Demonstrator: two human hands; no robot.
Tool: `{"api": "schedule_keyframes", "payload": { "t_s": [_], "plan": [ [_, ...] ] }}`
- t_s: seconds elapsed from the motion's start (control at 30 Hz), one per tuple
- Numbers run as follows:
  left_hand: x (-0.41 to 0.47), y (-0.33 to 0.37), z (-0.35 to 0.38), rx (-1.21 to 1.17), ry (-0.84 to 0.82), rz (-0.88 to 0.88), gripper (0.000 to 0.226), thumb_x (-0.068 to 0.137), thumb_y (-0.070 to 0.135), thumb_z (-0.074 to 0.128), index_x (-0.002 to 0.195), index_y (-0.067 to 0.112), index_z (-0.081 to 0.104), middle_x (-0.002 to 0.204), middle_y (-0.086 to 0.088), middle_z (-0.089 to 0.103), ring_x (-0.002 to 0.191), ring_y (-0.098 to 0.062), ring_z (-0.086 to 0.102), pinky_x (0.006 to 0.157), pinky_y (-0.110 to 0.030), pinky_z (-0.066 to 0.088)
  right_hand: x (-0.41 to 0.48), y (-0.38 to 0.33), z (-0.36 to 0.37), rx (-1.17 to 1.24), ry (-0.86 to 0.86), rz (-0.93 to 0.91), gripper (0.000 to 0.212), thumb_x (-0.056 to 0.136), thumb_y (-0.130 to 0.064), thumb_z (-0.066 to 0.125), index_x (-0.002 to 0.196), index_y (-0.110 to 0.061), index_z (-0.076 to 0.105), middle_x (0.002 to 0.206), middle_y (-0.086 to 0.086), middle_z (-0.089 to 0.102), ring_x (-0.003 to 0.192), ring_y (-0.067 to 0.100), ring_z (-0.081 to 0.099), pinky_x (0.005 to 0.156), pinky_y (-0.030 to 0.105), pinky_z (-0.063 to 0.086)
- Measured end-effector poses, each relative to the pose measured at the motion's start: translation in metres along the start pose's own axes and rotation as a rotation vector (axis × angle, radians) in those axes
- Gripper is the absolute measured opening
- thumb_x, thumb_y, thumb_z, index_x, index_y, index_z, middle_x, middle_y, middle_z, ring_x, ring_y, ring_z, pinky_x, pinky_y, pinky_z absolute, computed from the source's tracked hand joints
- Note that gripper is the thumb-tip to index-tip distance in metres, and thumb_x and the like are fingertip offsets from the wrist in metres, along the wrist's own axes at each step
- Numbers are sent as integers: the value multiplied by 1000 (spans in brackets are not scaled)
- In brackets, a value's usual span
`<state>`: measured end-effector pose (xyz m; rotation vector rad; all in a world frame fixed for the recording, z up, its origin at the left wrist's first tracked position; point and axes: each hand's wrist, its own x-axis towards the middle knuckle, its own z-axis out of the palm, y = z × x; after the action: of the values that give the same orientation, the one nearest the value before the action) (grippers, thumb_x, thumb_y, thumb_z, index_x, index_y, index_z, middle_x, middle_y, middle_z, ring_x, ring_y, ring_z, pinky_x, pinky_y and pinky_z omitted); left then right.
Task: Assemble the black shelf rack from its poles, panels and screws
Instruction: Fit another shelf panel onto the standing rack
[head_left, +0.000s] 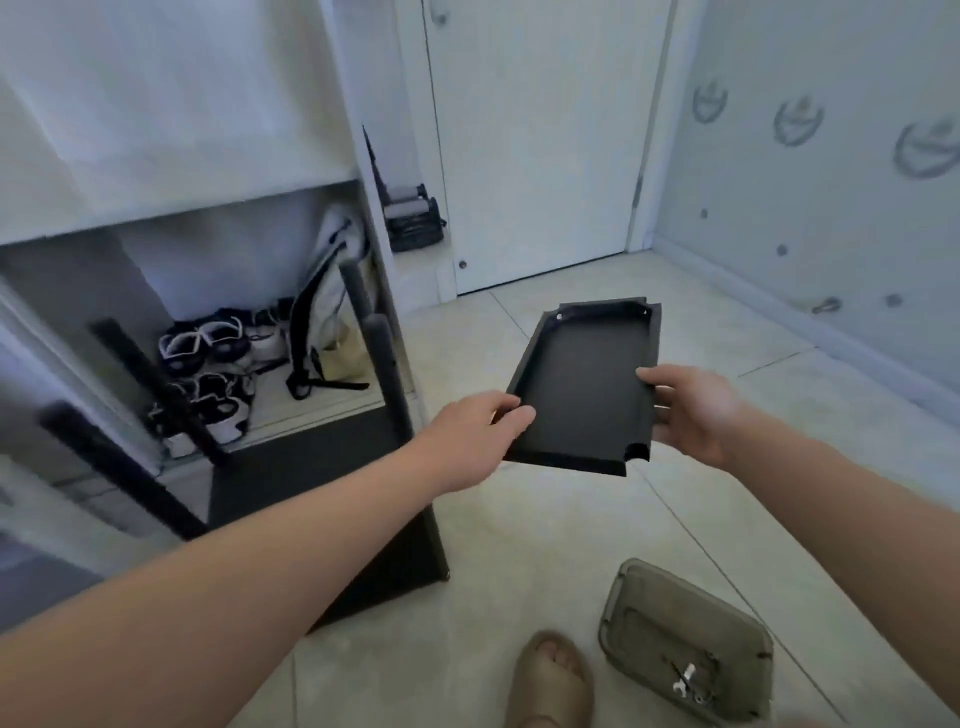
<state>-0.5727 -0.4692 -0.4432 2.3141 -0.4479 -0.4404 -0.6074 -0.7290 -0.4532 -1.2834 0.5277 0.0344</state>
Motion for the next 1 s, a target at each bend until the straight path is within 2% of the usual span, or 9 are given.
{"api": "schedule_keyframes", "payload": {
  "t_s": [0.1, 0.17, 0.23, 0.33, 0.47, 0.57, 0.7, 0.9, 1.0],
  "plan": [
    [-53, 23, -48, 330, 79, 215, 85, 77, 87, 29, 142, 37, 51, 156, 13, 39, 148, -15, 25, 121, -44, 21, -53, -47, 44, -21, -21, -140, 13, 99, -12, 56, 101, -4, 66, 93, 12, 68, 64, 23, 73, 57, 32, 60],
    [-88, 33, -77, 552, 160, 321, 85, 73, 89, 38, 142, 41, 48, 159, 14, 34, 151, -12, 16, 124, -47, 8, -87, -70, 78, -25, -55, -208, 12, 100, -12, 56, 102, -5, 66, 97, 12, 66, 68, 23, 73, 59, 32, 60],
    [-119, 36, -102, 684, 297, 409, 62, 85, 67, 56, 139, 38, 50, 148, 13, 48, 145, -14, 30, 123, -44, 12, -117, -86, 116, -4, -93, -249, 14, 100, -12, 56, 110, -5, 63, 101, 12, 65, 70, 22, 73, 59, 31, 60],
    [-159, 33, -136, 779, 598, 487, 29, 96, 29, 56, 124, 31, 58, 120, 10, 66, 114, -19, 59, 106, -37, 35, -155, -100, 169, 30, -131, -287, 17, 100, -13, 57, 114, -4, 61, 105, 14, 65, 78, 26, 72, 58, 30, 59],
    [-202, 19, -176, 785, 841, 481, 18, 92, 15, 60, 108, 23, 62, 95, 7, 69, 89, -22, 65, 86, -34, 41, -190, -114, 230, 32, -194, -345, 17, 99, -18, 62, 107, -3, 62, 100, 15, 68, 68, 24, 75, 58, 32, 60],
    [-220, 8, -201, 644, 988, 461, 7, 92, 15, 63, 97, 15, 58, 72, 4, 57, 69, -29, 56, 61, -33, 32, -204, -119, 264, -66, -251, -390, 28, 97, -34, 67, 107, -7, 64, 95, 11, 74, 82, 28, 77, 62, 37, 61],
    [-222, -9, -222, 328, 999, 286, 14, 98, 30, 58, 96, 21, 47, 64, 11, 45, 59, -17, 47, 53, -34, 34, -199, -116, 286, -134, -249, -391, 30, 96, -40, 67, 111, -15, 60, 110, 11, 71, 102, 31, 72, 67, 40, 62],
    [-204, -21, -250, -551, 885, 250, 24, 95, 18, 64, 101, 42, 63, 97, 25, 69, 96, 2, 65, 79, -23, 50, -166, -96, 304, -183, -192, -280, 36, 96, -43, 67, 120, -19, 56, 124, 6, 60, 103, 22, 65, 76, 37, 60],
    [-193, -29, -259, -839, 825, 210, 19, 95, 14, 67, 105, 30, 69, 104, 12, 74, 100, -13, 70, 88, -33, 56, -153, -88, 309, -76, -255, -175, 42, 96, -45, 68, 126, -21, 49, 120, 9, 60, 103, 27, 68, 80, 40, 60]
  ]
}}
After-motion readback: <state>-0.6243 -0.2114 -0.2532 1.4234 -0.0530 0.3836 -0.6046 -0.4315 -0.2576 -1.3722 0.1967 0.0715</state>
